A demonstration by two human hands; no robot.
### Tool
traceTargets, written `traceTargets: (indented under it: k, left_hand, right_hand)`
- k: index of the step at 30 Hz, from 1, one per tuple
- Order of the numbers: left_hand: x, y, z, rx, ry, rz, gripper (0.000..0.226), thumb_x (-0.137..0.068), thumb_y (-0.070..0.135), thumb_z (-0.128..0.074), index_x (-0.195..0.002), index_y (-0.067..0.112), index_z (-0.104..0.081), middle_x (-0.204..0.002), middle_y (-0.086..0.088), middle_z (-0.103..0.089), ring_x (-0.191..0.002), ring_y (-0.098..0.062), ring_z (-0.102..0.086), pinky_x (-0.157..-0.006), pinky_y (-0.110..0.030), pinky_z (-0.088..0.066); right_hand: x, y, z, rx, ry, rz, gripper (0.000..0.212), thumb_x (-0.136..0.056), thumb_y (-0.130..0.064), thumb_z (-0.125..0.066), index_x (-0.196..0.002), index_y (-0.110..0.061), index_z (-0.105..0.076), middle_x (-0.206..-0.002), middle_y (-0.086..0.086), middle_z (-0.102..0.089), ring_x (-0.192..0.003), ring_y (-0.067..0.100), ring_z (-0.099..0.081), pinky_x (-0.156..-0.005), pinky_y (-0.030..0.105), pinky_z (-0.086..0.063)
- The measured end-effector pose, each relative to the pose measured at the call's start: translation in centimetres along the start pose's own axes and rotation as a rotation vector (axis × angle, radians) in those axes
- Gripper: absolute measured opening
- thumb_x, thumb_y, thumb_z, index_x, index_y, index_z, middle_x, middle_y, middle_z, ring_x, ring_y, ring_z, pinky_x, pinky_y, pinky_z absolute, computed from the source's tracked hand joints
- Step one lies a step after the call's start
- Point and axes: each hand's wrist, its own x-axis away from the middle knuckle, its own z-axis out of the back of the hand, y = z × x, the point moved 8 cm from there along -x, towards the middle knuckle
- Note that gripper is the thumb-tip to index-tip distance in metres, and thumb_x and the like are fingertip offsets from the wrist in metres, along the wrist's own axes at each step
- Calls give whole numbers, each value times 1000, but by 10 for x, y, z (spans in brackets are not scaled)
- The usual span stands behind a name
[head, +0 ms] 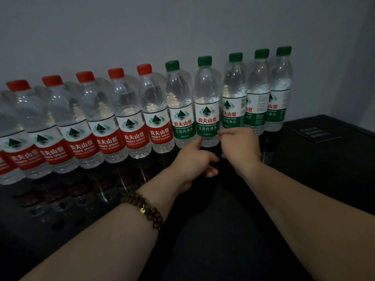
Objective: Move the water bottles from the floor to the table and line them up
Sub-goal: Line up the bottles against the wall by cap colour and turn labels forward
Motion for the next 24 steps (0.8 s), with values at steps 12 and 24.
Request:
traceTargets:
  k: [12, 24]
  left_hand:
    - [1, -1, 4, 105, -46, 58, 74, -95, -6, -57, -158, 23, -32, -96, 19, -70, -50, -16, -69, -37, -18, -41]
    - [1, -1, 6, 161, 3, 80, 84, -94, -8, -58, -164, 17, -18, -103, 9, -60, -51, -17, -69, -39, -18, -44]
  right_hand:
    - [4, -1, -9, 63, -108, 9, 43, -68, -31, -51, -90, -63, -71, -99, -17, -78, -82, 24, -75, -81, 44, -63]
    - [3, 1, -14, 64, -180, -11, 57, -64, -23, -45, -102, -64, -58, -125, -18, -72, -99, 17, -71, -89, 43, -60]
